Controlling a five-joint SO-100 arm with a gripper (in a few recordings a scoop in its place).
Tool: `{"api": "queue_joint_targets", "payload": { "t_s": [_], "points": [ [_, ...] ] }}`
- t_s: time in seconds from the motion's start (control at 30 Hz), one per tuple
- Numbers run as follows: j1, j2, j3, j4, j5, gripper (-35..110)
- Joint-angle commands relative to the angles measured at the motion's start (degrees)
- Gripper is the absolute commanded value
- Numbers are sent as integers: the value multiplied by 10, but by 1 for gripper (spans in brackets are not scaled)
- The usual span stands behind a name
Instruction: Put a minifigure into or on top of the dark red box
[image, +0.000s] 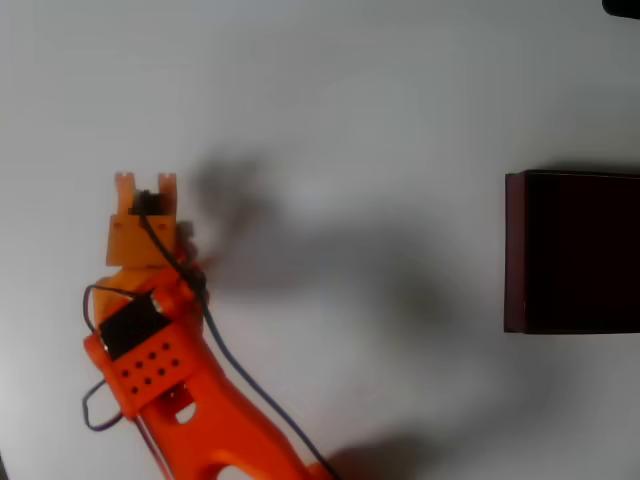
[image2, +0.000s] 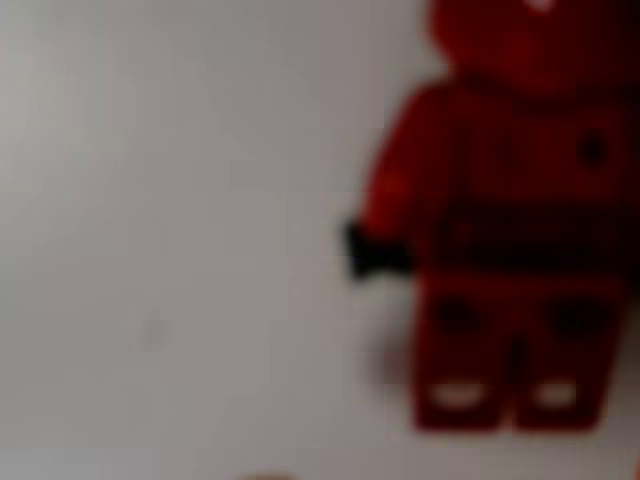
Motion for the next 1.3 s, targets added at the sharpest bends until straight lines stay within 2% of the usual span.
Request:
{"api": "queue_joint_targets", "payload": {
  "t_s": [0.0, 1.1, 1.27],
  "points": [
    [-8, 4, -23, 16, 5, 18],
    [8, -47, -40, -25, -21, 16],
    [14, -53, -40, -33, -33, 7]
  ]
}}
